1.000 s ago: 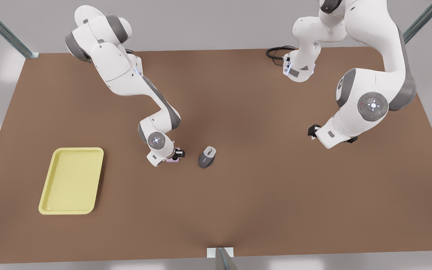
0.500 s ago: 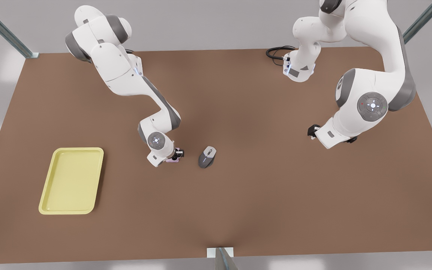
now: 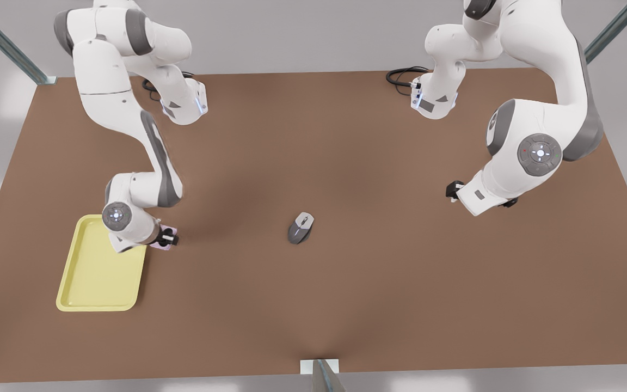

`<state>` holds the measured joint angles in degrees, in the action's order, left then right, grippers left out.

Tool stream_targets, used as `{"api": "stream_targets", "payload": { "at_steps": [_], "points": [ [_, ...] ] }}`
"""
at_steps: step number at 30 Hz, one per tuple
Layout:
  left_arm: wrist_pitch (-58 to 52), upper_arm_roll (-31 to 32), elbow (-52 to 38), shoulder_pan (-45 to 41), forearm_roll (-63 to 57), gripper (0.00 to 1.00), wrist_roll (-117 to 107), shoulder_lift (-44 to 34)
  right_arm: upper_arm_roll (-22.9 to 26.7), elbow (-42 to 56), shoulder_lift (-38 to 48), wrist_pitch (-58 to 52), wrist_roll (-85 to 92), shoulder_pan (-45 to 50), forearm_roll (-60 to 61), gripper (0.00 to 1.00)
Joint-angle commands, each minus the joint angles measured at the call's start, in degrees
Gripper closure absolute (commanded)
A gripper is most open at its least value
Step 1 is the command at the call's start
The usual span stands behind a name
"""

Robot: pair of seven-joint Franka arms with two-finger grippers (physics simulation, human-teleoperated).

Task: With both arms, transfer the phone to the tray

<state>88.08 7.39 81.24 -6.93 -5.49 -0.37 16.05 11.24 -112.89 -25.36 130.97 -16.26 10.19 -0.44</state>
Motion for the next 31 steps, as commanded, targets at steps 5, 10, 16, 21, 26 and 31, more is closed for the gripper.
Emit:
{"api": "stream_targets", "payload": {
  "at_steps": [5, 10, 16, 21, 26, 31],
  "points": [
    [-0.8, 0.2, 0.0, -0.1, 0.1, 0.00, -0.2, -0.1, 7.9, -0.6, -2.0, 0.7, 59.1, -10.3, 0.0, 0.29],
    [-0.8, 0.2, -0.1, -0.1, 0.1, 0.00, -0.2, -0.1, 8.6, 8.1, -9.1, 5.4, 66.2, -10.8, 2.9, 0.29],
    [-0.8, 0.2, -0.1, -0.2, 0.2, 0.00, -0.7, -0.3, 8.6, 8.0, -8.0, 4.7, 65.7, -10.5, 7.0, 0.00],
    [-0.8, 0.2, -0.1, -0.1, 0.2, 0.00, -0.7, -0.3, 2.6, 8.1, 9.1, -15.7, 49.5, -10.5, 2.7, 0.00],
    [-0.8, 0.2, -0.1, -0.1, 0.2, 0.00, -0.8, -0.4, -8.6, 22.7, 14.2, -41.0, 25.7, -11.4, -3.6, 0.00],
    [-0.4, -0.2, -1.4, -0.1, 0.7, 0.00, -8.4, -0.4, -8.5, 23.5, 13.5, -40.9, 26.1, -11.6, -3.5, 0.00]
  ]
}}
